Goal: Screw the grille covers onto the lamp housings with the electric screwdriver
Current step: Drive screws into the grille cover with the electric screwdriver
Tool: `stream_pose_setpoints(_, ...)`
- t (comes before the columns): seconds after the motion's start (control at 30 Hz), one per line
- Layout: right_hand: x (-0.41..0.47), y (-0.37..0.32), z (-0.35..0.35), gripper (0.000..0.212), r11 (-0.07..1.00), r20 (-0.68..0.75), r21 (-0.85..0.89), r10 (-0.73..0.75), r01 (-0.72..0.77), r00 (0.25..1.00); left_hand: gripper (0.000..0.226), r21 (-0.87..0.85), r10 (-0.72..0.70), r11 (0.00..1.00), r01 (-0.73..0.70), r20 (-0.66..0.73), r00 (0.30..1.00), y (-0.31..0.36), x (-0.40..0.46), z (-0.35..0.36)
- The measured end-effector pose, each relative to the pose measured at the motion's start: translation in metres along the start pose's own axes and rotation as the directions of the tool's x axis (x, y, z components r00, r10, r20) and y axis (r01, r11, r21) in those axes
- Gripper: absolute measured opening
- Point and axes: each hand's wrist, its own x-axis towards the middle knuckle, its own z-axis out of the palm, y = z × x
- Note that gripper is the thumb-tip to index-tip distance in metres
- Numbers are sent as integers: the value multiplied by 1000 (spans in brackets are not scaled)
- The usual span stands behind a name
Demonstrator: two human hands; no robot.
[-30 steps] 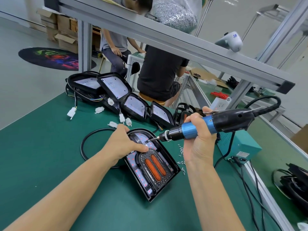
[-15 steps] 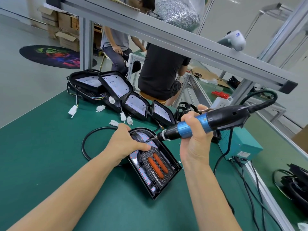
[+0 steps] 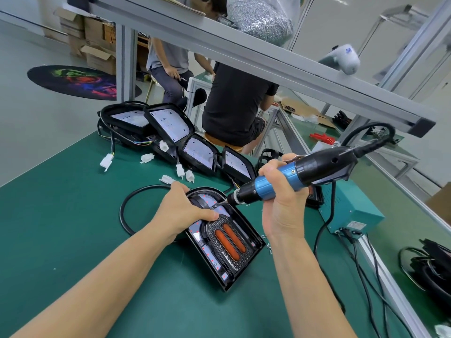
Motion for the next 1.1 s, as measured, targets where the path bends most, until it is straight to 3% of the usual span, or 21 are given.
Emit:
stream_pose_setpoints(0.27, 1, 1, 0, 35, 999, 153, -26, -31, 35, 988, 83, 3, 0, 1000, 1, -16, 1000, 0, 2, 1)
stream_pose_setpoints(0.5, 0, 2, -2, 33, 999, 185, -41, -26, 34, 982, 81, -10, 6, 1000, -6, -24, 1000, -2, 3, 3)
stream_pose_setpoints(0.67, -2, 5, -7, 40, 1000, 110, -1, -13, 13, 994, 84, -14, -21, 1000, 20, -12, 1000, -5, 5, 2)
stream_pose_setpoints(0.83, -1, 6, -8, 42, 996, -87, 85, 24, -17, 996, 85, -6, -55, 998, 56, 12, 998, -11, 7, -3)
stream_pose_setpoints(0.97, 4, -6, -21, 35, 987, -189, 156, -16, 46, 982, 76, 11, -83, 997, 83, 15, 996, -17, 8, -7)
stream_pose_setpoints(1.1, 10, -23, -40, 34, 981, -271, 145, -84, 127, 959, 84, 15, -104, 995, 103, 26, 994, -18, 11, -11)
